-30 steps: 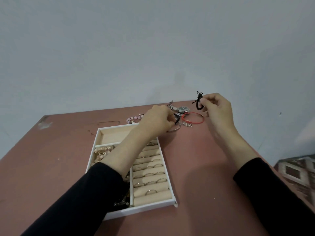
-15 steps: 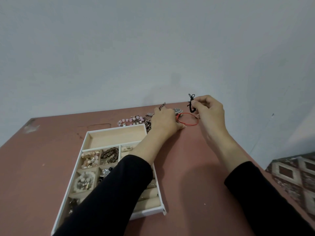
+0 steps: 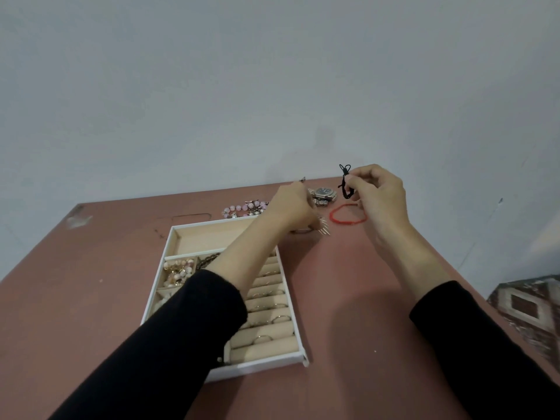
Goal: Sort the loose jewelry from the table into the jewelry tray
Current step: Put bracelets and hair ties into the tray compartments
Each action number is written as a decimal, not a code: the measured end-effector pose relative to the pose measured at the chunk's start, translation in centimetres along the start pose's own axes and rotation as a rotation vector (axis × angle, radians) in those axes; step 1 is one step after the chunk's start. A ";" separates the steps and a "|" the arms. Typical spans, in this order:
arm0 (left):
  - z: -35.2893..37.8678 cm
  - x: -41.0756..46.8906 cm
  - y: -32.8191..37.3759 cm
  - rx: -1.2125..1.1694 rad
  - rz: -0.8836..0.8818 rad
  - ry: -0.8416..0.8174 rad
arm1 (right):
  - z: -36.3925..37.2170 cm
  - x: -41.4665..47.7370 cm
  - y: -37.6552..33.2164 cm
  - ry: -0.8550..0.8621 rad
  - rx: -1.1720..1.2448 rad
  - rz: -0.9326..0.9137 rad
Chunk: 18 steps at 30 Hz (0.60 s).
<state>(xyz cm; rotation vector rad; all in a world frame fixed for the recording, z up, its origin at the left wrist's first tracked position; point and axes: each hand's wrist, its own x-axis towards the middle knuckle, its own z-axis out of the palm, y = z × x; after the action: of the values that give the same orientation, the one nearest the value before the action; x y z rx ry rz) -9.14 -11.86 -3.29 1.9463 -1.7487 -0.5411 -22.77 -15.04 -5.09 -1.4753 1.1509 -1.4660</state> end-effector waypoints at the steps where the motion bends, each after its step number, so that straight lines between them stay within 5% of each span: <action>1: -0.6 -0.9 -0.2 -0.034 0.007 0.006 | 0.2 -0.3 -0.3 -0.032 0.011 0.012; 10: -5.4 -11.4 -5.1 -0.291 -0.044 0.085 | 4.2 -7.2 -3.6 -0.377 0.030 -0.078; 18: -6.9 -17.7 -8.2 -0.272 -0.062 0.014 | 6.7 -12.3 -4.5 -0.454 -0.020 -0.192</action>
<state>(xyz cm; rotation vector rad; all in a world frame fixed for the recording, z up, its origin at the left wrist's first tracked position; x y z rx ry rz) -0.49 6.91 -2.76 1.8117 -1.5209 -0.7434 -15.01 -2.59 -5.30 -1.8532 0.7651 -1.1528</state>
